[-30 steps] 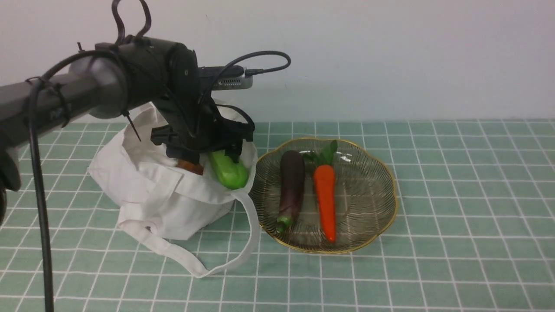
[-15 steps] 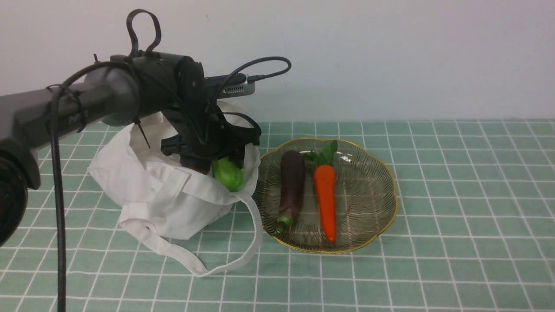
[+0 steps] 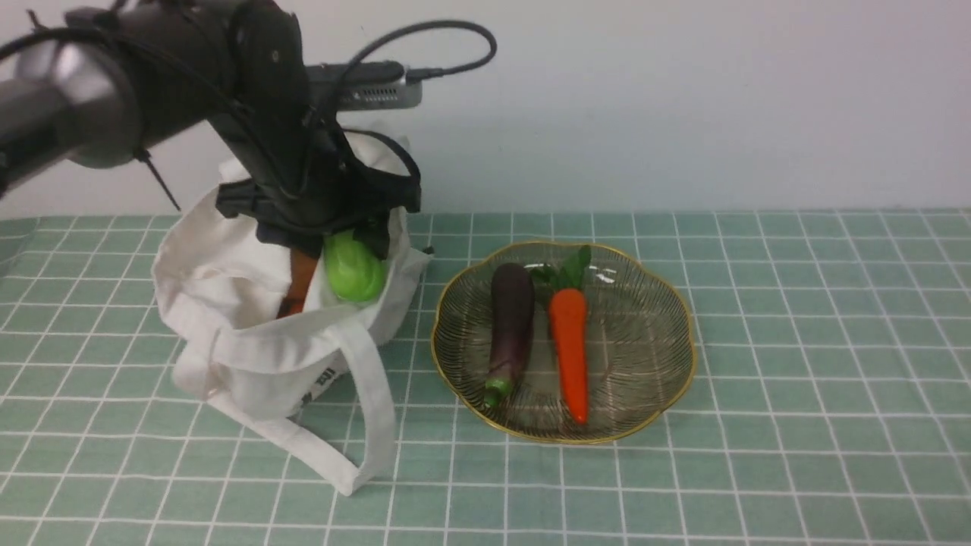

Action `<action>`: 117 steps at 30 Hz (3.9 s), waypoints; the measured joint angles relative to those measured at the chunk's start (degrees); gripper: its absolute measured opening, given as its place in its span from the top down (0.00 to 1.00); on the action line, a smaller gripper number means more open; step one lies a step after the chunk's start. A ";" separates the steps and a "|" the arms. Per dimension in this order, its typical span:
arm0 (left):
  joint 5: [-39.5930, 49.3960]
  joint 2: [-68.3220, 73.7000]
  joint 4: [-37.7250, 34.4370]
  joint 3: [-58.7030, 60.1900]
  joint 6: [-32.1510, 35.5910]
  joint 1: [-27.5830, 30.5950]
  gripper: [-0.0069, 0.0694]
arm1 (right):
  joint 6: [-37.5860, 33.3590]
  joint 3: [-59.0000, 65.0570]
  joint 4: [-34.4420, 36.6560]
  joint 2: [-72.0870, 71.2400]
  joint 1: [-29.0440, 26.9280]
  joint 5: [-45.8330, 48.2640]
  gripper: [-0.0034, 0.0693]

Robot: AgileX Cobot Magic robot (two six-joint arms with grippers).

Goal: Take vegetables from cloth bag on blue coffee tablecloth place on plate.
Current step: 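Reach into the cloth bag and grasp the green cucumber with the left gripper, then place the green vegetable from the bag onto the plate with the left gripper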

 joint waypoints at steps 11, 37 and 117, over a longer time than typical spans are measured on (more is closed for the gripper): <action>11.40 -0.65 4.86 0.00 3.89 0.00 0.36 | 0.00 0.00 0.00 0.00 0.00 0.00 0.97; 9.72 3.97 5.14 0.00 5.88 0.00 0.13 | 0.00 0.00 0.00 0.00 0.00 0.00 0.97; 11.42 -9.68 -4.67 12.25 11.49 -1.14 0.44 | 0.00 0.00 0.00 0.00 0.00 0.00 0.97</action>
